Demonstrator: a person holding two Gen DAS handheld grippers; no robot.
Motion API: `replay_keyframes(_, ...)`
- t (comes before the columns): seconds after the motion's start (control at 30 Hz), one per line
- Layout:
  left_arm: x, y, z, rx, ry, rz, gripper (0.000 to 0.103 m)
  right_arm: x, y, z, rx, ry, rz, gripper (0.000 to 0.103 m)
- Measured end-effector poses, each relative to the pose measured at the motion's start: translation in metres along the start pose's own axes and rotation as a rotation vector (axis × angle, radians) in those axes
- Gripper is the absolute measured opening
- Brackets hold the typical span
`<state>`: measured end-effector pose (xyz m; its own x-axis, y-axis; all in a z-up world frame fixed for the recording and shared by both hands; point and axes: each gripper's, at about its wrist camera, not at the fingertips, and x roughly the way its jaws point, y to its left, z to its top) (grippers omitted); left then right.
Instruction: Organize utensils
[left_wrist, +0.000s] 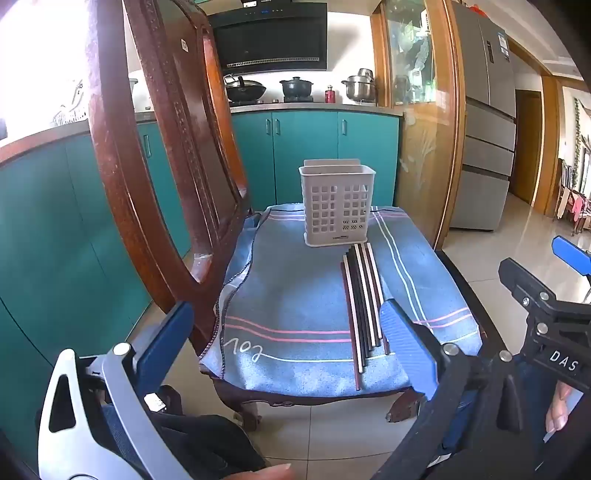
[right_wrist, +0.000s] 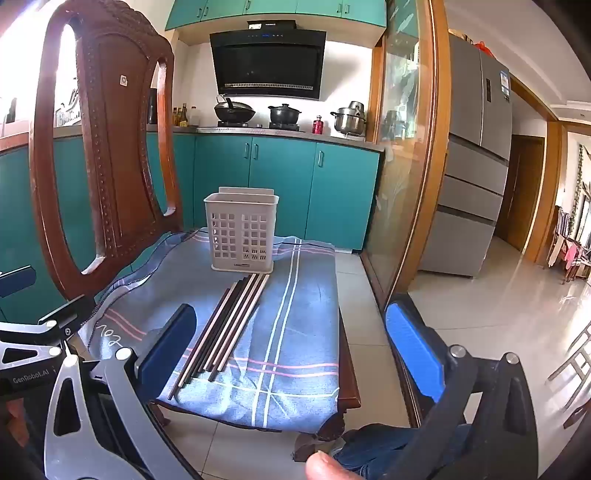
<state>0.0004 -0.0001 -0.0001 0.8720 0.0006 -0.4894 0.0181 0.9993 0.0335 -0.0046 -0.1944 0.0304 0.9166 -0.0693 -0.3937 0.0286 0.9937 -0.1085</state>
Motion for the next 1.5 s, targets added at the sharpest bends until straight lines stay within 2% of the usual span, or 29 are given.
replay_keyframes(0.77, -0.015, -0.004, 0.004, 0.006, -0.031, -0.001, 0.100, -0.008, -0.003, 0.001, 0.007, -0.015, 0.007, 0.100)
replay_keyframes(1.5, -0.011, -0.003, 0.003, 0.003, -0.015, -0.004, 0.100, -0.006, 0.000, -0.001, 0.003, -0.015, 0.015, 0.100)
